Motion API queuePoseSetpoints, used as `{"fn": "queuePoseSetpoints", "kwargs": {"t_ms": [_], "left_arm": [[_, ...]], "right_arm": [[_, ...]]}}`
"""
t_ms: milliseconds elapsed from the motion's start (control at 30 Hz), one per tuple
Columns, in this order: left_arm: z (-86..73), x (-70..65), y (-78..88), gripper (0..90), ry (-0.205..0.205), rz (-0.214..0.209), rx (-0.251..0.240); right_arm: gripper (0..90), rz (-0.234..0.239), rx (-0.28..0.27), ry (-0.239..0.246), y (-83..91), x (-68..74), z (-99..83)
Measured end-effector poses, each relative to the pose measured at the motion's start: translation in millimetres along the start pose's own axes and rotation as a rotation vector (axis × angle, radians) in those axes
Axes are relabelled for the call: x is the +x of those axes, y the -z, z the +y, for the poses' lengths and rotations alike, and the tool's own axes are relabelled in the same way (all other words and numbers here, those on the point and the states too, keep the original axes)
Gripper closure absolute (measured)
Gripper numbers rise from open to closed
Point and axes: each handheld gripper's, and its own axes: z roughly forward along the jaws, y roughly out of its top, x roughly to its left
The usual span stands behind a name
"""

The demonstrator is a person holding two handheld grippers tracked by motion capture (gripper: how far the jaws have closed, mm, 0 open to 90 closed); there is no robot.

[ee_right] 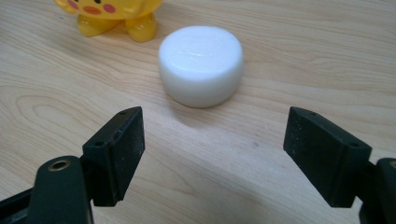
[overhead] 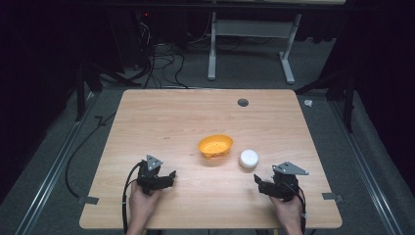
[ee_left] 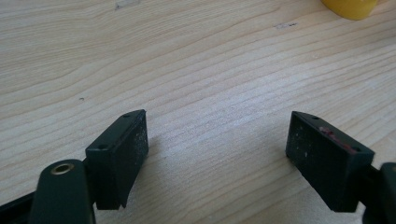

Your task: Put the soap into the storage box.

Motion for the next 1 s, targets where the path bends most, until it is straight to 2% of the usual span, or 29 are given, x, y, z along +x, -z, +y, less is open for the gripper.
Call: {"fn": "queuePoseSetpoints", "kwargs": {"t_ms": [333, 600, 867, 1000], "left_arm": [[0.0, 0.0, 0.0, 21.4, 0.0, 0.0, 0.0], [0.0, 0.0, 0.0, 21.3, 0.0, 0.0, 0.0], [0.0, -0.1, 0.0, 21.2, -0.001, 0.0, 0.0], [0.0, -0.1, 0.0, 21.2, -0.001, 0.0, 0.0]], "right_arm": [[19.4, 0.017, -0.009, 0.032, -11.1, 10.6, 17.6], [19.4, 0.031, -0.004, 0.05, -22.1, 13.1, 32.0], [18.5, 0.026, -0.007, 0.038, -30.3, 11.0, 40.1], [16.6, 0.022, 0.018, 0.02, -37.5, 8.5, 41.6]]}}
